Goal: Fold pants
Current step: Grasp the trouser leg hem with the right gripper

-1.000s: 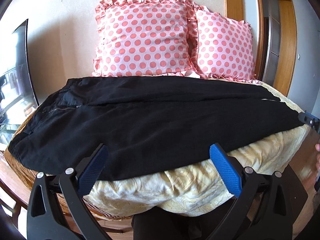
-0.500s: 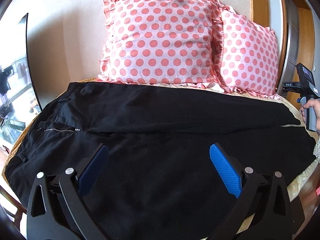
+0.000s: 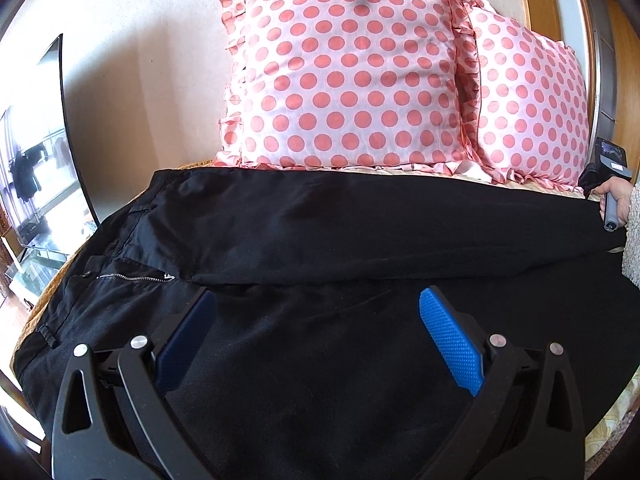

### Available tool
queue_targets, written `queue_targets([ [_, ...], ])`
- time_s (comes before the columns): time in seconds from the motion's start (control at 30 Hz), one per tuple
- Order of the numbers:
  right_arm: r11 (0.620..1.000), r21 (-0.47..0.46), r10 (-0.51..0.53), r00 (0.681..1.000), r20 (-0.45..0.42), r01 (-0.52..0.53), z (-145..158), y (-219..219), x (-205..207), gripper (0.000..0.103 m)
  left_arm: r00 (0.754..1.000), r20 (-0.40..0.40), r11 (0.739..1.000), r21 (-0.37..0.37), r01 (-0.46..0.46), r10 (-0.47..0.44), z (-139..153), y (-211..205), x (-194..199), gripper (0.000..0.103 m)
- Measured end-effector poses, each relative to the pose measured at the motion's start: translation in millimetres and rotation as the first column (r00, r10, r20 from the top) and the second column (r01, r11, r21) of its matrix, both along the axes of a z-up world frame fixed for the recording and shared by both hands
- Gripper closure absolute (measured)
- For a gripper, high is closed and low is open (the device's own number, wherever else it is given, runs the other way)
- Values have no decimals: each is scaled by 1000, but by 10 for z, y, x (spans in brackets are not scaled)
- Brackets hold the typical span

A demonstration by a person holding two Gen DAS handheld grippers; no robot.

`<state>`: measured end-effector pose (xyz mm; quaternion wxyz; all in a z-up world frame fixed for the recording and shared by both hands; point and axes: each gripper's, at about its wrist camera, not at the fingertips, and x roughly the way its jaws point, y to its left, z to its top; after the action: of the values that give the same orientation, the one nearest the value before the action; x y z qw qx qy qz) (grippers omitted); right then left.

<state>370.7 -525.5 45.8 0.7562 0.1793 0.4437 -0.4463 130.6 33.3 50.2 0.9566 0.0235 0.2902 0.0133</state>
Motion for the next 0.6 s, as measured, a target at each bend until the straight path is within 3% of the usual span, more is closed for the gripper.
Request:
queue_targets([
  [0.1, 999, -45, 27, 1000, -8, -27, -22, 55, -8, 38, 1000, -20, 1000, -25, -2, 2, -35, 38, 19, 2],
  [0.27, 995, -9, 98, 994, 54, -97, -19, 29, -40, 89, 999, -36, 998, -63, -32, 29, -53, 139, -13, 2],
  [0.37, 993, 40, 104, 985, 141, -110, 14, -6, -212, 97, 998, -38, 996, -72, -52, 50, -32, 190, -37, 2],
  [0.6, 979, 66, 159, 924, 347, -193, 310, 36, -832, 100, 995, 4, 988, -122, -95, 96, 79, 346, -168, 2],
])
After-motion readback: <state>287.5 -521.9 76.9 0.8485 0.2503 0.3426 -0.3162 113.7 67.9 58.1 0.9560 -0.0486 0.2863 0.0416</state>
